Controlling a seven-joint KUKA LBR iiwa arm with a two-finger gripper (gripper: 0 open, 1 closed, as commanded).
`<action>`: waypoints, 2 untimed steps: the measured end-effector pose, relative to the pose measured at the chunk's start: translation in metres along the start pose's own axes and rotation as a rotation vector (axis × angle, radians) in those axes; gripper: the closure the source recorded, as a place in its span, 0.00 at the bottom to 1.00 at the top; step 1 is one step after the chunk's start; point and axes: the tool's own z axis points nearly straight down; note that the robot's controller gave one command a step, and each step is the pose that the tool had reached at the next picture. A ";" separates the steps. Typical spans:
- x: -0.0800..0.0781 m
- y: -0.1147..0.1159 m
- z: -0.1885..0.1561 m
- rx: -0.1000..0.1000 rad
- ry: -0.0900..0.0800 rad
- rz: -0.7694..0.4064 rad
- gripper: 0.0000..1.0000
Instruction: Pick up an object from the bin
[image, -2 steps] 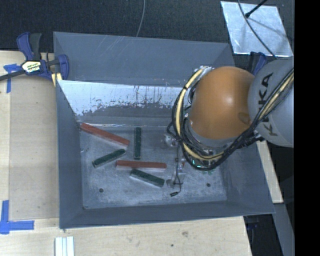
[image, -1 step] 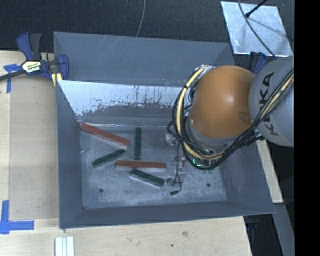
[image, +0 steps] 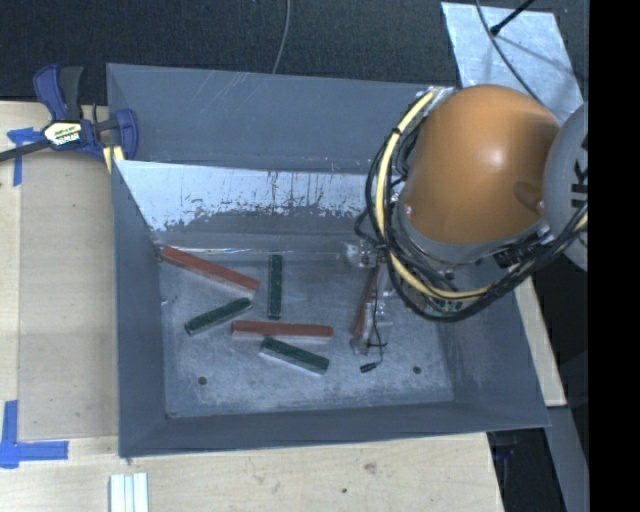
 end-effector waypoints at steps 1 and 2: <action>-0.021 0.002 0.073 -0.001 -0.010 -0.032 0.00; -0.042 0.004 0.140 -0.001 -0.009 0.104 0.00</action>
Offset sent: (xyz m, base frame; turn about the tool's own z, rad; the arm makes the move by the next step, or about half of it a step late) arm 0.0536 0.0078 -0.1808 0.1658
